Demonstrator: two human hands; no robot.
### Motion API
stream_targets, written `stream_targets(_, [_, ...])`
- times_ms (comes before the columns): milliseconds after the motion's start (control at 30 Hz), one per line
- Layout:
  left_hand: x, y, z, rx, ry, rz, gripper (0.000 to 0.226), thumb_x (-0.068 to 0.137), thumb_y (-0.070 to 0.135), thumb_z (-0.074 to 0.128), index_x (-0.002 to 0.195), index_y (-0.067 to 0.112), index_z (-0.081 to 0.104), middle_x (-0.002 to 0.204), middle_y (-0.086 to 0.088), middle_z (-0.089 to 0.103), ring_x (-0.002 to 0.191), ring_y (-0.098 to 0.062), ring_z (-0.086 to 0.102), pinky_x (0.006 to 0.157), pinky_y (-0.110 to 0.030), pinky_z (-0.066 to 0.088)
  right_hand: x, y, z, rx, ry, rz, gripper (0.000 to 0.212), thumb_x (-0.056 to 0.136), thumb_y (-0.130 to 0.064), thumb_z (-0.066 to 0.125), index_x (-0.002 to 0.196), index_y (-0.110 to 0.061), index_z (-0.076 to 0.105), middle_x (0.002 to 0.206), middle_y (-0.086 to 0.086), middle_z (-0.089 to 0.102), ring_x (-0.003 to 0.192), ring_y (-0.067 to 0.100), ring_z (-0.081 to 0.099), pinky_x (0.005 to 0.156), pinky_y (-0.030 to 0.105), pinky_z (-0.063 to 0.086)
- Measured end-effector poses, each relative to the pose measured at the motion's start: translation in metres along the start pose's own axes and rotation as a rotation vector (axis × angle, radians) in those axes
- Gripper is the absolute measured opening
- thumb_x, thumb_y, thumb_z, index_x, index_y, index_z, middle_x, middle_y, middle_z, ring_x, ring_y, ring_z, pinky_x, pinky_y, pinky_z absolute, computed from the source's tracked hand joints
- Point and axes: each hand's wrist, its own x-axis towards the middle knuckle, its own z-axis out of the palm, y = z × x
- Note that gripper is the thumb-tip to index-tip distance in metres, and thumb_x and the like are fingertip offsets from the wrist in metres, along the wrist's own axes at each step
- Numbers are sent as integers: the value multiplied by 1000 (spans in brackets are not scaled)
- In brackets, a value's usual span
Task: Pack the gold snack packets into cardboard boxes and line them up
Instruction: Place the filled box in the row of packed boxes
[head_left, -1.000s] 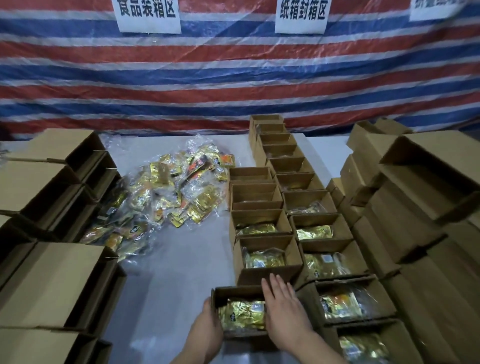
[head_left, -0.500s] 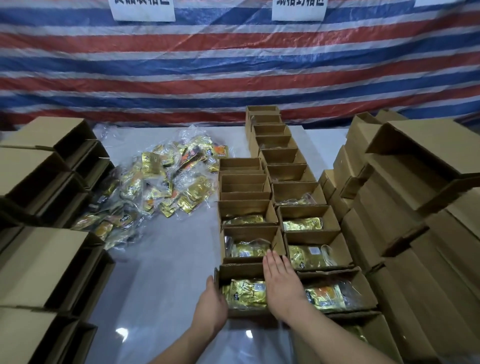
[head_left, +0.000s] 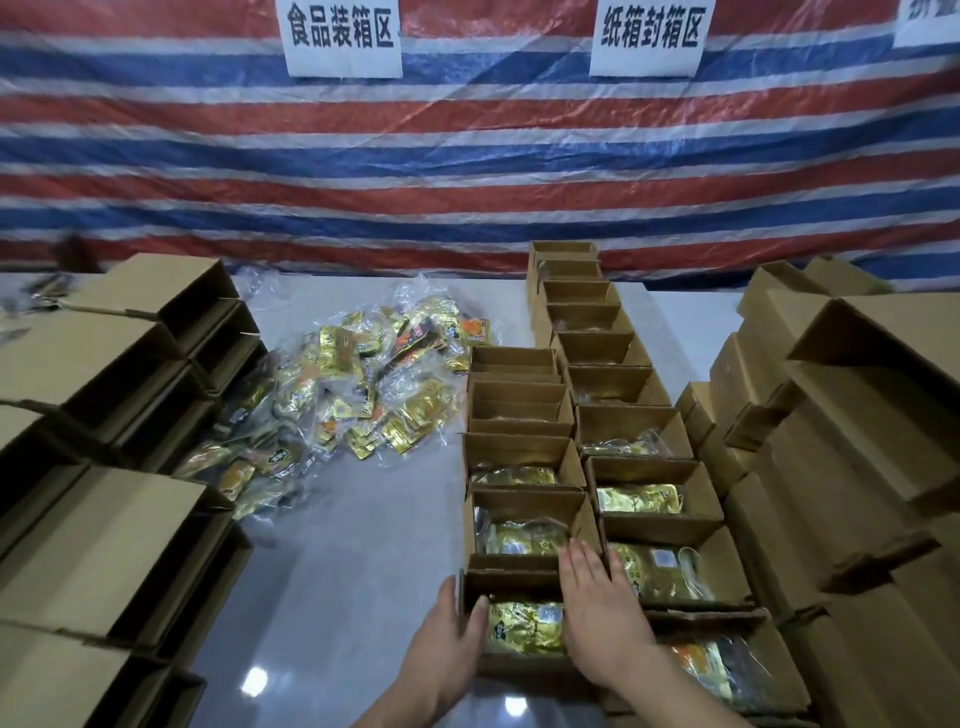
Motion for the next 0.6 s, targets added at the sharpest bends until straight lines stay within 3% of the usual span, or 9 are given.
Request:
stream_targets(100, [21, -4, -26, -34, 55, -65, 58, 99, 54, 30, 148, 23, 31, 146, -2, 46, 130, -18, 48, 105, -30, 34, 12, 0, -13, 131, 40, 16, 74, 101, -44, 29, 157, -8, -3, 166, 11, 1, 153, 26, 1, 121, 49, -9])
stream_targets(300, [112, 10, -104, 36, 174, -14, 46, 102, 32, 40, 143, 10, 40, 140, -12, 51, 119, -24, 57, 100, -32, 42, 74, -7, -70, 405, 254, 44, 57, 101, -42, 29, 152, -18, 31, 157, -2, 32, 146, 14, 24, 121, 38, -5])
stream_targets(367, [147, 21, -132, 75, 191, 25, 45, 102, 29, 41, 141, 9, 41, 140, -13, 51, 120, -26, 56, 102, -36, 43, 106, -9, -96, 486, 311, 47, 51, 101, -40, 35, 148, -20, 39, 151, -4, 39, 142, 11, 32, 122, 36, 2])
stream_targets(433, [176, 32, -159, 130, 204, 50, 41, 101, 28, 41, 137, 9, 47, 138, -12, 54, 119, -27, 57, 100, -36, 45, 135, -14, -118, 558, 337, 45, 48, 100, -37, 40, 144, -19, 45, 143, -4, 47, 134, 13, 41, 121, 36, 19])
stream_targets(533, [194, 41, -191, 251, 206, 108, 37, 100, 30, 42, 130, 12, 53, 131, -8, 59, 112, -25, 58, 92, -31, 45, 163, -28, -140, 723, 355, 37, 33, 99, -32, 47, 128, -19, 58, 117, -7, 57, 111, 13, 55, 99, 30, 45])
stream_targets(600, [195, 42, -219, 317, 241, 185, 37, 99, 31, 43, 130, 13, 55, 130, -6, 59, 115, -24, 56, 94, -31, 43, 175, -43, -142, 760, 348, 1, 22, 99, -29, 49, 115, -22, 62, 101, -12, 53, 99, 10, 57, 83, 24, 42])
